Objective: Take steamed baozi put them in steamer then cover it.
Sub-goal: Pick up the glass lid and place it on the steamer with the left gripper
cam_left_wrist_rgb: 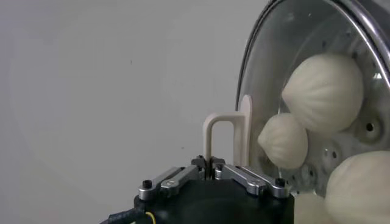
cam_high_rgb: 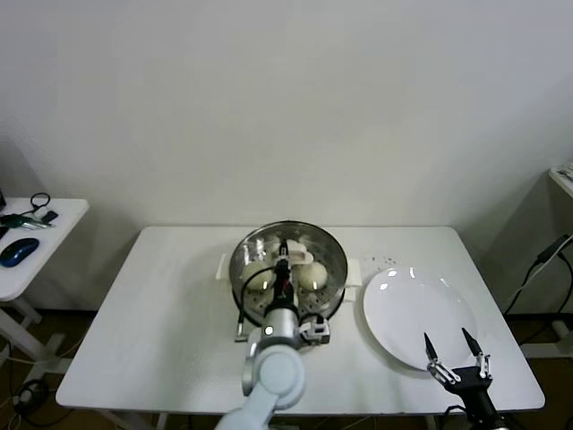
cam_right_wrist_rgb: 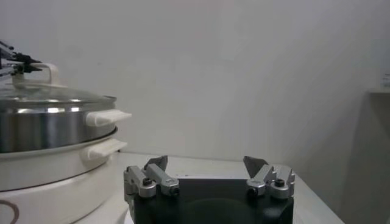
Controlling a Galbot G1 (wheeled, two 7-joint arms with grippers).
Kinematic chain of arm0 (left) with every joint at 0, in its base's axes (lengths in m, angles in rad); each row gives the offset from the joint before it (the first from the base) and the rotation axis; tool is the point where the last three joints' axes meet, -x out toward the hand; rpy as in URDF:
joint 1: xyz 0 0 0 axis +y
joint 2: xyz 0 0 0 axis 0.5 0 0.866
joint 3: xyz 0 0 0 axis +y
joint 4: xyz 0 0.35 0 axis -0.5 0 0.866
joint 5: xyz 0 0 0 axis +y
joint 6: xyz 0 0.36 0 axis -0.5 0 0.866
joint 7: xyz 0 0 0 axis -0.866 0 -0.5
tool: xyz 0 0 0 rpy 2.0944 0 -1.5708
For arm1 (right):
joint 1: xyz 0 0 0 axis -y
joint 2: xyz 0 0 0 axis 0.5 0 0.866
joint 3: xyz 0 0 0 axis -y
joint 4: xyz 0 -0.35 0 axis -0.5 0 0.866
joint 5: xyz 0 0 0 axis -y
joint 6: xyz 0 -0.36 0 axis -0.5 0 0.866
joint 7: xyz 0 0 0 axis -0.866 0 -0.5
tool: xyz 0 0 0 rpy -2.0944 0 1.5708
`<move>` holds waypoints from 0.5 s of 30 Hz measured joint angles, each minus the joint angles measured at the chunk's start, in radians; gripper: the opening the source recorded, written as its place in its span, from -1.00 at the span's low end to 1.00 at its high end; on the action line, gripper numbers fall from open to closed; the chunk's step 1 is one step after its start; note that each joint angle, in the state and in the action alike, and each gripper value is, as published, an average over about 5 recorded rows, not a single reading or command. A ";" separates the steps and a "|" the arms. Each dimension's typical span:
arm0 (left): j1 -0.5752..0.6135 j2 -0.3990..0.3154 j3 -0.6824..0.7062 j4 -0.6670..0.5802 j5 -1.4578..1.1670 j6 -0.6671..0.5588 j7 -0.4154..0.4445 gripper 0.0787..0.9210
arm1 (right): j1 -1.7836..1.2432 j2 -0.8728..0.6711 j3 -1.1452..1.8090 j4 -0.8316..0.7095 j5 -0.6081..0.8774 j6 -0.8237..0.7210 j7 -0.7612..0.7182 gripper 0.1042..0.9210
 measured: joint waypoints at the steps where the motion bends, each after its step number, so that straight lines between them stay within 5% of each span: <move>1: 0.001 -0.001 0.000 0.001 0.002 -0.001 -0.002 -0.87 | 0.000 0.000 0.000 0.000 0.000 0.001 0.000 0.76; 15: 0.025 0.001 0.004 -0.001 0.011 -0.009 -0.024 -0.80 | 0.000 0.004 -0.002 0.009 -0.013 0.002 0.000 0.76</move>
